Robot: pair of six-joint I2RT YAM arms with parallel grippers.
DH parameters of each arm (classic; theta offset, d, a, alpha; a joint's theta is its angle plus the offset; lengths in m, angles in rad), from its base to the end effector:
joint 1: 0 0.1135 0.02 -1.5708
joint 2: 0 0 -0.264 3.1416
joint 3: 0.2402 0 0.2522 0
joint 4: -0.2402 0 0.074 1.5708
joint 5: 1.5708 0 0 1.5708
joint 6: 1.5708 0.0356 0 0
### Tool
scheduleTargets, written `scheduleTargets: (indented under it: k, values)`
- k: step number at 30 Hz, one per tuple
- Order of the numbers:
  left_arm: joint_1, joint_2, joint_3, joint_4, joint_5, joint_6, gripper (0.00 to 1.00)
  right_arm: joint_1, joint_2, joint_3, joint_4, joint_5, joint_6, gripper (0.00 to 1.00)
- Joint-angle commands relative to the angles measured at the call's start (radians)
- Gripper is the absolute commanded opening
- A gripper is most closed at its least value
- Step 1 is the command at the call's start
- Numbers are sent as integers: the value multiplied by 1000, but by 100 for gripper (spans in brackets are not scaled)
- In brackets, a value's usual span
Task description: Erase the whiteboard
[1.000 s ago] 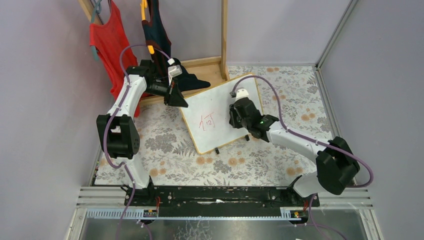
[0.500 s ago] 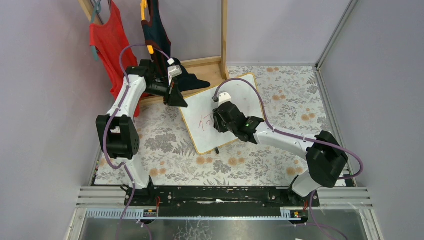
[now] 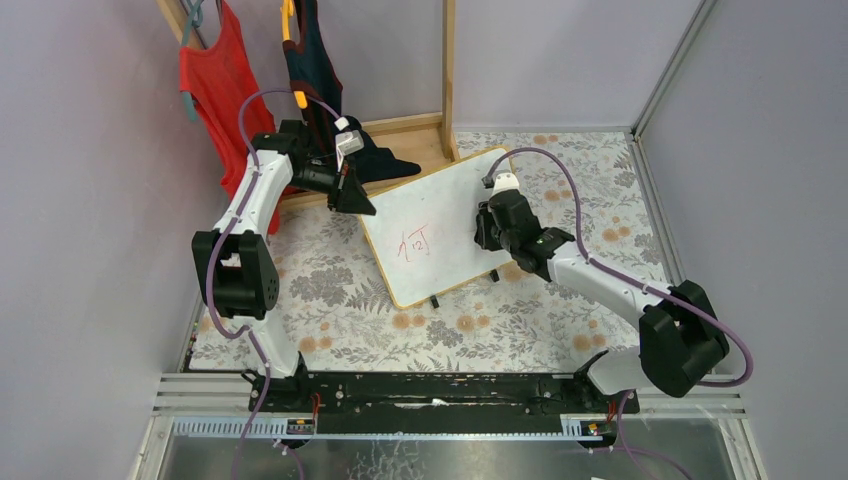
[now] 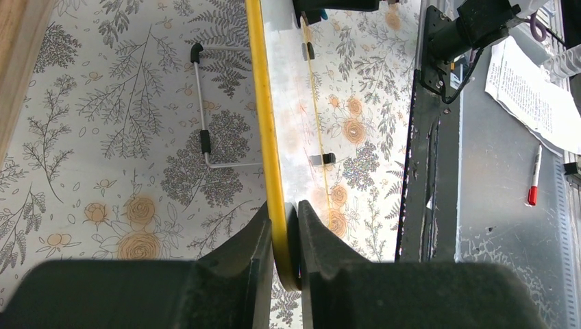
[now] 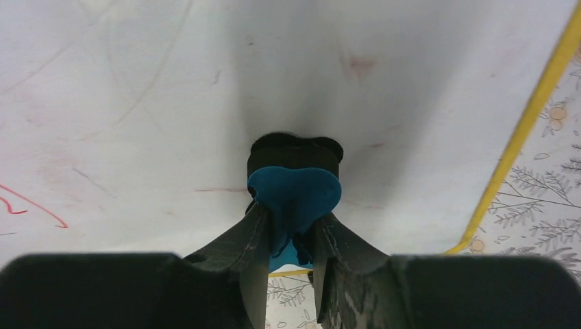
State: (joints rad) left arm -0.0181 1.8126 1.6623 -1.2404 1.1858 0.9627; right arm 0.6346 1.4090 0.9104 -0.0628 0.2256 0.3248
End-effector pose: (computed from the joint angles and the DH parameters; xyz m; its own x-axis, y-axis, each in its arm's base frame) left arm 0.3494 -0.0393 0.3065 -0.4202 0.3159 -0.8507 0.9060 0.1982 -0.3739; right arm 0.2570 0.1793 0.2517 -0.5420 -0.0128 -0.8403 -0.2663 0.9510 0.1573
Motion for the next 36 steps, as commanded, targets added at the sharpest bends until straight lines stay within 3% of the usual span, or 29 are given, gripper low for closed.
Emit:
scheduleTargets:
  k: [1,8,23,36]
  values:
    - [-26,-12,-32,13,-59,72,0,-30,-24,6,-10,70,-36,0]
    - [-25,-11,-35,13,-58,73,0,-5,22,40,26,-44,-5,0]
    - [-25,-14,-36,15,-53,67,0,268,246,328,32,-25,15,0]
    - [-26,-10,-42,24,-47,62,0,380,394,561,-17,-46,14,0]
